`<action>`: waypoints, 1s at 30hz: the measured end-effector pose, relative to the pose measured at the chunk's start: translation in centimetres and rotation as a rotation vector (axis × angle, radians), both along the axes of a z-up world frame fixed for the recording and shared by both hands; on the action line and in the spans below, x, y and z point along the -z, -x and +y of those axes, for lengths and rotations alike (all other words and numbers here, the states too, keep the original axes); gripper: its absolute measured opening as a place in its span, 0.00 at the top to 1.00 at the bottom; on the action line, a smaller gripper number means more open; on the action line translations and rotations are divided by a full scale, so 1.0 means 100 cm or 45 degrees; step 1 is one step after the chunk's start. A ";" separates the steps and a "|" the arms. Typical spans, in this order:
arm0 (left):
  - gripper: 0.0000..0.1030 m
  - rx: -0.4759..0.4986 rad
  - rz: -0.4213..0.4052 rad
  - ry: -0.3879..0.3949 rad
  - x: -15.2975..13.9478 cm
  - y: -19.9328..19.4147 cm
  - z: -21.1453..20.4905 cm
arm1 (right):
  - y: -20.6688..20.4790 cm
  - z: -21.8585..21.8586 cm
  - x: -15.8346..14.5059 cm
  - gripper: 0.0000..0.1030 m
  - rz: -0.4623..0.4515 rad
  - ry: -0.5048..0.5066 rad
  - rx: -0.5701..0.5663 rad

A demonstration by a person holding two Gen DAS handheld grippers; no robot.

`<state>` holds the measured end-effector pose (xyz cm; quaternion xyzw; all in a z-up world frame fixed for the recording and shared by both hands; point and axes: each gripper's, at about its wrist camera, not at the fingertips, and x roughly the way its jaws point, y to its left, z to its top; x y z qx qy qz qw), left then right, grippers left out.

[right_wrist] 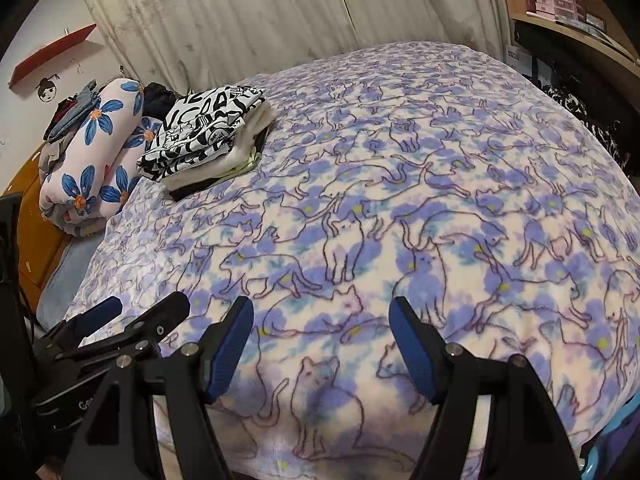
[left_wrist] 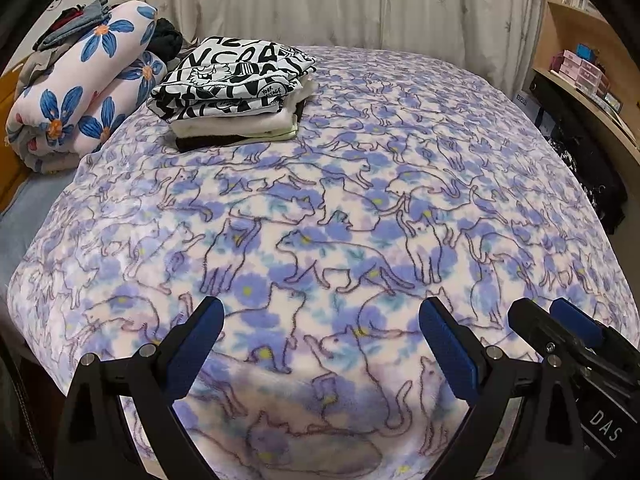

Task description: Fold large clothes

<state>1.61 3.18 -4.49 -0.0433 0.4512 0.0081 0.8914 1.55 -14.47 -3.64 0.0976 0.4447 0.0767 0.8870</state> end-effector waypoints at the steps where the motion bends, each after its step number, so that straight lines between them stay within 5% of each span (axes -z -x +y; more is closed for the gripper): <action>1: 0.06 -0.003 0.001 -0.002 0.000 0.000 0.000 | 0.000 0.000 0.000 0.32 0.001 0.004 0.001; 30: 0.06 0.005 0.014 0.001 0.006 -0.001 0.002 | -0.001 0.002 0.007 0.32 0.012 0.001 0.007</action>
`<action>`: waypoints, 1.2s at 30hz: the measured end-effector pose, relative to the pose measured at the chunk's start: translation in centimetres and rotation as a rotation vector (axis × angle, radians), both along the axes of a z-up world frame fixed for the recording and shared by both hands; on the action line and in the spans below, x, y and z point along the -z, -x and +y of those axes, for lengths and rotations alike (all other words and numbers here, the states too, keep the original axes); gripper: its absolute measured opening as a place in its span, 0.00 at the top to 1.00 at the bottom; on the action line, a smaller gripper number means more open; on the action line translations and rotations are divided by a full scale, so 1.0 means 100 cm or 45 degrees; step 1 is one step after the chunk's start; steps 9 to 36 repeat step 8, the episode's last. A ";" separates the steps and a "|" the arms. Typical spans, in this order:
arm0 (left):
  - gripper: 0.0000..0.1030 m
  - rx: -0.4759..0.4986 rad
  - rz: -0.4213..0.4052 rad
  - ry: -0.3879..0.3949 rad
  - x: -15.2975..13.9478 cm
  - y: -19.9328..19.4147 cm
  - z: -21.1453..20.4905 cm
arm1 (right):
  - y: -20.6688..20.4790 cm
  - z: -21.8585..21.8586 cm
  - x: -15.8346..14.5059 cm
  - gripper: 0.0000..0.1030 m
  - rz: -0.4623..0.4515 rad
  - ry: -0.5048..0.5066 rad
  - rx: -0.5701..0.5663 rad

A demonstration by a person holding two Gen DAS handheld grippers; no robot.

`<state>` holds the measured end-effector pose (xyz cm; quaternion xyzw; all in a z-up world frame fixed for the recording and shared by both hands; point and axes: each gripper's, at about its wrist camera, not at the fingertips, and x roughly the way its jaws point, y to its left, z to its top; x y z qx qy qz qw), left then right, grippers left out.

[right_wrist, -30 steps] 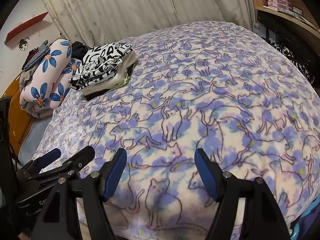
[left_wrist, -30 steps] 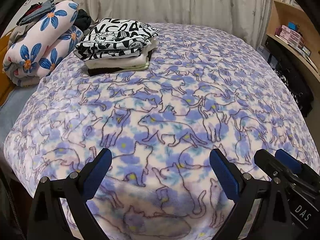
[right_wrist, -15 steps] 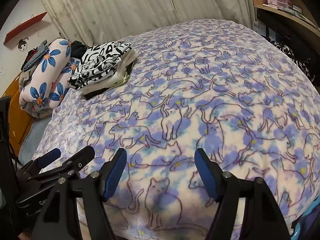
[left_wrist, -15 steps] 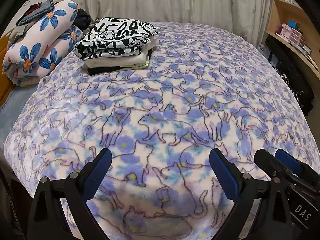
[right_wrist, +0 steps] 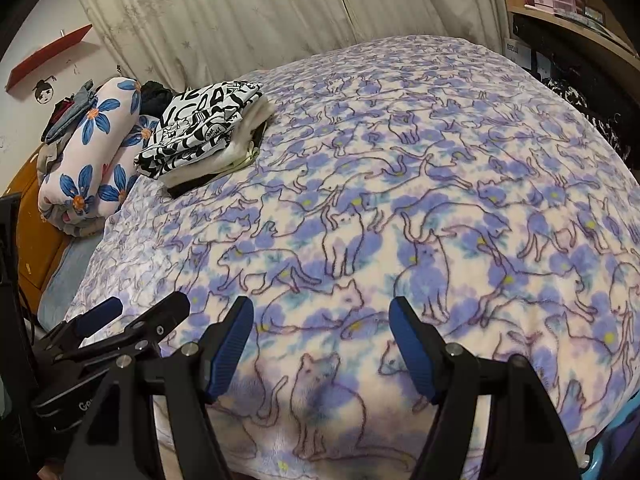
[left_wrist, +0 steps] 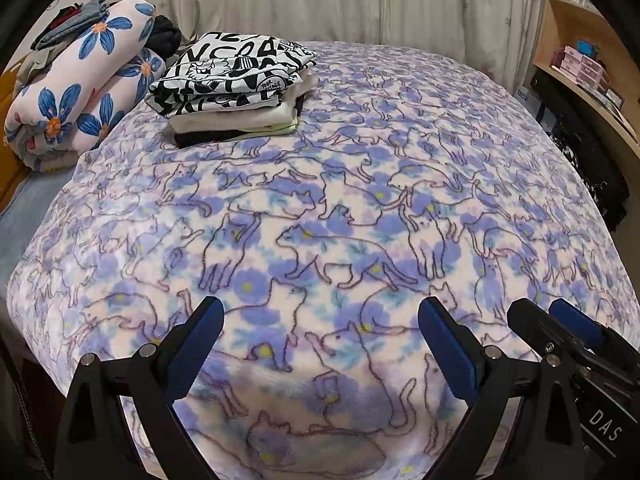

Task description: Fold large clothes

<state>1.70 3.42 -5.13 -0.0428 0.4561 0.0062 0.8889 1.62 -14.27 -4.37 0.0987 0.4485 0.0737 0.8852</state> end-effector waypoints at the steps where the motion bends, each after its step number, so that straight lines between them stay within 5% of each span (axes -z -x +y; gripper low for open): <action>1: 0.06 0.001 0.000 -0.001 0.001 0.000 0.000 | 0.000 0.000 0.000 0.32 -0.001 0.000 -0.001; 36: 0.06 0.002 0.002 -0.001 0.002 0.000 0.001 | 0.000 0.000 0.001 0.32 0.000 0.001 -0.001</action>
